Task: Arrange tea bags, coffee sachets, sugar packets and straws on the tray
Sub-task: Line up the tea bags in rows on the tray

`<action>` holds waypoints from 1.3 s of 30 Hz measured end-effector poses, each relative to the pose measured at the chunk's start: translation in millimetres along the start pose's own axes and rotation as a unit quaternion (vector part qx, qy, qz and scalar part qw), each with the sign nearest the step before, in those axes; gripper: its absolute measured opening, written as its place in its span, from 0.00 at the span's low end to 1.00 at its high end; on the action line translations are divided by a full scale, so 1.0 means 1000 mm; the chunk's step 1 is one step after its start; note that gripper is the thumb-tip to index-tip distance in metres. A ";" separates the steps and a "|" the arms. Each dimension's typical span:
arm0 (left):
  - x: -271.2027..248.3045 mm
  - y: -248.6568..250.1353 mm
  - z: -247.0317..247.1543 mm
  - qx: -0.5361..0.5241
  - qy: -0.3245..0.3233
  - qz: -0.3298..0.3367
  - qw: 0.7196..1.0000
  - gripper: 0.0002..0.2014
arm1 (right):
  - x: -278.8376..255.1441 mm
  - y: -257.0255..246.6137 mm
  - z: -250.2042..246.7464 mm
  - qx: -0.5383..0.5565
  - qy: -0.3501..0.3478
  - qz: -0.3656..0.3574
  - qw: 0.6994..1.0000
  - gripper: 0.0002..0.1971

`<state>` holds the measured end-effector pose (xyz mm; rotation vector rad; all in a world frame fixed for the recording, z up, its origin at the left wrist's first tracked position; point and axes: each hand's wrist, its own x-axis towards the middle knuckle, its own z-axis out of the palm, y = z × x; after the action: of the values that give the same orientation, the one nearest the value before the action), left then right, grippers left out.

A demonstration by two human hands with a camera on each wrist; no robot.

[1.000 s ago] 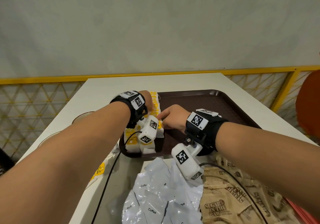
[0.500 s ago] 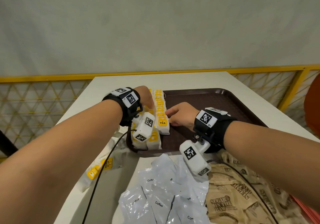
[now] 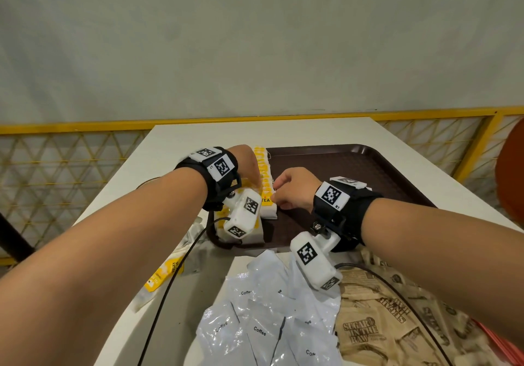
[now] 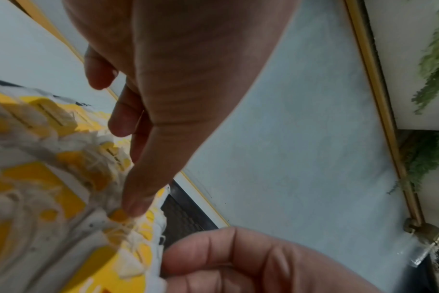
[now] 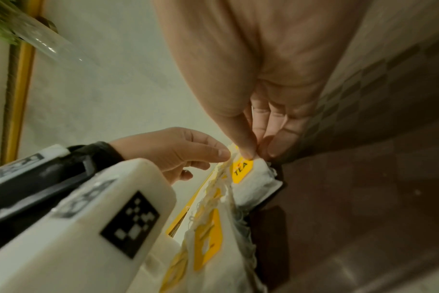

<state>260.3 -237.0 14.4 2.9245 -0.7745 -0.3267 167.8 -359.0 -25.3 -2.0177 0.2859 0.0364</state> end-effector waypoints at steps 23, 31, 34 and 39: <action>0.013 0.003 0.005 0.094 -0.058 -0.004 0.994 0.08 | -0.010 -0.007 -0.002 -0.261 -0.108 -0.110 0.953 0.14; -0.019 0.001 -0.018 -0.052 0.030 0.034 0.998 0.13 | -0.011 -0.013 -0.002 -0.267 -0.113 -0.112 0.950 0.06; -0.062 -0.009 -0.039 -0.180 0.059 0.052 0.980 0.07 | -0.021 -0.029 -0.002 -0.231 -0.066 -0.150 0.959 0.06; -0.157 -0.045 -0.031 -0.128 0.009 0.068 0.989 0.05 | -0.051 -0.058 0.029 -0.247 -0.140 -0.217 0.934 0.08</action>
<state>156.0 -118.1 66.2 2.6181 -0.8550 -0.3573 133.9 -299.1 20.3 -2.4949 -0.3934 0.1260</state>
